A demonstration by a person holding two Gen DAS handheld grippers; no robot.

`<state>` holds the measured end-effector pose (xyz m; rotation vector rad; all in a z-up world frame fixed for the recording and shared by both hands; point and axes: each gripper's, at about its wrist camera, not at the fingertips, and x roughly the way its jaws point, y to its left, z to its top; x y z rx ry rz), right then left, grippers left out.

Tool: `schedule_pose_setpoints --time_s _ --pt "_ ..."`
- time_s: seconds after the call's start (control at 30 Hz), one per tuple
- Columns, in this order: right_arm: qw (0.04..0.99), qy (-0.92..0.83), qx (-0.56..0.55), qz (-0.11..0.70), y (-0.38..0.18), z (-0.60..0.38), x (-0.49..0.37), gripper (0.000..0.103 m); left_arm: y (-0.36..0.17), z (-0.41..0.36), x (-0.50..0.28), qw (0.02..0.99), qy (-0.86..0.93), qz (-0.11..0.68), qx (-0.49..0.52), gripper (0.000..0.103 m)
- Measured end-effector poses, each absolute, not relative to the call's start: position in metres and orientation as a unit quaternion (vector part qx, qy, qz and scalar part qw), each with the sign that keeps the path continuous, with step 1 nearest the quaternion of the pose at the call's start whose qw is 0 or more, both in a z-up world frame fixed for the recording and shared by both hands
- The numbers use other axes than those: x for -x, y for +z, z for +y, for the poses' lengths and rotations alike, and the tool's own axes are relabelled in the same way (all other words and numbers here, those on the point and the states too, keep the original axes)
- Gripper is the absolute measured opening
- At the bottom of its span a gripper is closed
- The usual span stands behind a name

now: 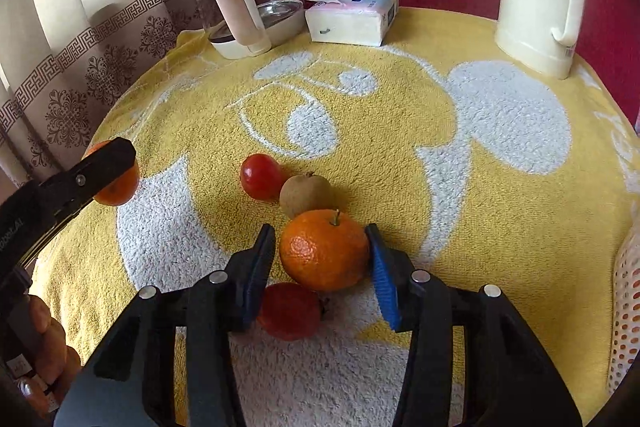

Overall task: Organize fruits
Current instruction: 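Grasp another tangerine with the right tool while the left tool holds its tangerine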

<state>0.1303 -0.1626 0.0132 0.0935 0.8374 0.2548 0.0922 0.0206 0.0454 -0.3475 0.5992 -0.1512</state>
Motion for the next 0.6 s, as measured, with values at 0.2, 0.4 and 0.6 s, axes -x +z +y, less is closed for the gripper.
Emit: schedule_pose_setpoints --time_s 0.2,0.4,0.6 --pt "0.907 0.123 -0.053 0.4 0.016 -0.167 -0.128 0.042 0.046 0.018 -0.092 0.938 -0.077 0.293 0.168 0.038" --pt "0.915 0.12 -0.064 0.38 0.026 -0.173 -0.119 0.042 0.046 0.015 -0.091 0.938 -0.082 0.293 0.167 0.038" --pt "0.924 0.102 -0.08 0.359 0.038 -0.191 -0.11 0.042 0.045 0.014 -0.09 0.938 -0.087 0.292 0.167 0.038"
